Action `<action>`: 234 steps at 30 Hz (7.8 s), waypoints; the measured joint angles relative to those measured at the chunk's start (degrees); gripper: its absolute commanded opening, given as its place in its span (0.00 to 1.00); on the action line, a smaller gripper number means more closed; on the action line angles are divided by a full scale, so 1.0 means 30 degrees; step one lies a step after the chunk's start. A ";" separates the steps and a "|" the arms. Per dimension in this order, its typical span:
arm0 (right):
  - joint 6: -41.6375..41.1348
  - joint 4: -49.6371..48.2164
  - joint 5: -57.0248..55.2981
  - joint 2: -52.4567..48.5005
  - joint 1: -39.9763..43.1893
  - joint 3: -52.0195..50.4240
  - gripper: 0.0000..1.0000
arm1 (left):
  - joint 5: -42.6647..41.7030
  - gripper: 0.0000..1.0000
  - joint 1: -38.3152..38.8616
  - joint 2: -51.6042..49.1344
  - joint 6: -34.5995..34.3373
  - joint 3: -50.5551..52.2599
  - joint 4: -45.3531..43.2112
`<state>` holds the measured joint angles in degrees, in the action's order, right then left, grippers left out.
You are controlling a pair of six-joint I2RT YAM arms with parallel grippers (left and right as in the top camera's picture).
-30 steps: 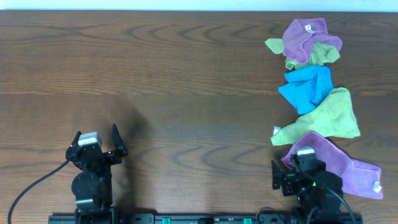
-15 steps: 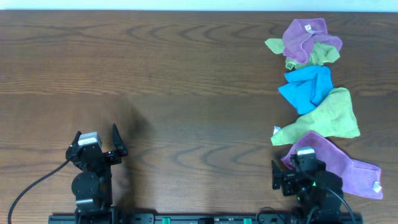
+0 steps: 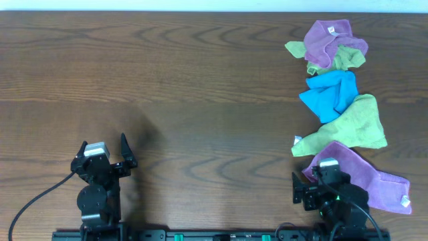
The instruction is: Fold the cloth
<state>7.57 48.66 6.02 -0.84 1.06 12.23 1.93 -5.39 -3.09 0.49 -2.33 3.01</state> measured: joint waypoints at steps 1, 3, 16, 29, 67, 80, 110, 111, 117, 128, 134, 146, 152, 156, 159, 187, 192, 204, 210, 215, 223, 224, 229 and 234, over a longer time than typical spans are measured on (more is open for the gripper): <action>-0.0087 -0.0940 0.0036 0.0000 0.0000 -0.0109 0.99 | 0.0000 0.95 0.0000 0.0000 0.0000 0.0000 0.0000; -0.0809 -0.2667 0.0233 0.0000 0.0000 -0.0146 0.99 | 0.0000 0.95 0.0000 0.0000 0.0000 0.0007 0.0000; -0.5355 -1.1074 0.1625 0.0058 0.0000 -0.0226 0.99 | 0.0000 0.95 0.0000 0.0000 0.0000 0.0007 0.0000; -1.4739 -0.8400 -0.6652 -0.5129 0.0933 0.0627 0.99 | -0.0007 0.95 0.0000 0.0000 0.0007 0.0007 0.0000; -0.4255 -0.6404 -1.0025 -2.6600 0.3446 0.9479 0.88 | 0.0000 0.95 0.0000 0.0036 0.0007 0.0007 -0.0007; -0.2659 -0.4874 -0.5646 -2.6593 0.3446 0.9493 0.68 | 0.0000 0.95 0.0000 0.0036 0.0000 0.0007 -0.0007; -0.3410 -0.5442 -0.1282 -2.5704 0.3424 1.0717 0.01 | 0.0000 0.95 0.0000 0.0036 0.0007 0.0007 -0.0007; -0.3439 -0.5450 -0.0780 -2.5441 0.3395 1.1045 0.01 | 0.0000 0.95 0.0000 0.0036 0.0000 0.0007 -0.0007; -0.3541 -0.4073 0.2608 -2.3023 0.1100 1.4863 0.01 | 0.0000 0.96 0.0000 0.0036 0.0000 0.0007 -0.0007; -0.3963 -0.3475 0.5391 -2.1959 -0.5435 2.1121 0.01 | 0.0000 0.95 0.0000 0.0036 0.0007 0.0007 0.0000; -0.4029 -0.6645 0.6062 -2.2083 -0.7934 2.1347 0.01 | 0.0000 0.95 0.0000 0.0036 0.0000 0.0007 0.0000; -0.4328 -0.7898 0.1406 -2.8997 -0.8109 2.1478 0.01 | -0.0007 0.95 0.0000 0.0036 0.0000 0.0007 0.0000; -0.5435 -1.4156 -0.1056 -3.1030 -0.8102 2.1478 0.01 | 0.0000 0.95 0.0000 0.0036 0.0000 0.0007 -0.0007; -0.7664 -2.1573 0.1319 -3.2101 -0.8087 2.1478 0.01 | -0.0007 0.95 0.0000 0.0044 0.0000 0.0015 -0.0015; -0.9595 -2.5529 0.4845 -3.2392 -0.8080 2.1500 0.01 | 0.0000 0.95 0.0000 0.0058 0.0000 0.0022 -0.0015; -0.6288 -0.3147 -0.2200 -3.2334 -0.7504 2.7642 0.01 | 0.0000 0.95 0.0000 0.0066 0.0007 0.0022 -0.0015; -0.4809 -0.2900 -0.4306 -3.2268 -0.9194 2.9441 0.01 | 0.0000 0.95 0.0000 0.0073 0.0000 0.0022 -0.0015; -0.4000 -0.4830 -0.0306 -3.2283 -1.4309 2.9485 0.01 | 0.0000 0.96 0.0000 0.0073 0.0000 0.0022 -0.0015; -0.3366 -0.3184 -0.0758 -3.2283 -1.4586 2.9908 0.01 | 0.0000 0.96 0.0000 0.0073 0.0000 0.0022 -0.0015; -0.3854 0.2470 -0.3818 -3.2902 -1.1205 3.0104 0.01 | 0.0000 0.95 0.0000 0.0073 0.0000 0.0022 -0.0015; -0.5311 0.5515 -0.4452 -3.4840 -0.8692 3.0097 0.96 | 0.0000 0.96 0.0000 0.0073 0.0007 0.0022 -0.0015; -0.5348 0.5151 -0.4255 -3.4811 -0.8837 3.0104 0.94 | -0.0007 0.95 0.0000 0.0073 0.0000 0.0022 -0.0015; -0.3206 0.3504 -0.2164 -3.4847 -0.9595 3.0082 0.80 | -0.0007 0.95 0.0000 0.0073 0.0007 0.0022 -0.0015; -0.0117 0.2448 -0.0685 -3.6341 -1.1096 2.9973 0.71 | 0.0000 0.95 0.0000 0.0073 0.0007 0.0022 -0.0015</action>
<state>7.22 56.01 3.97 -109.86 -32.23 102.15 1.93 -5.39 -2.87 0.51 -2.26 2.96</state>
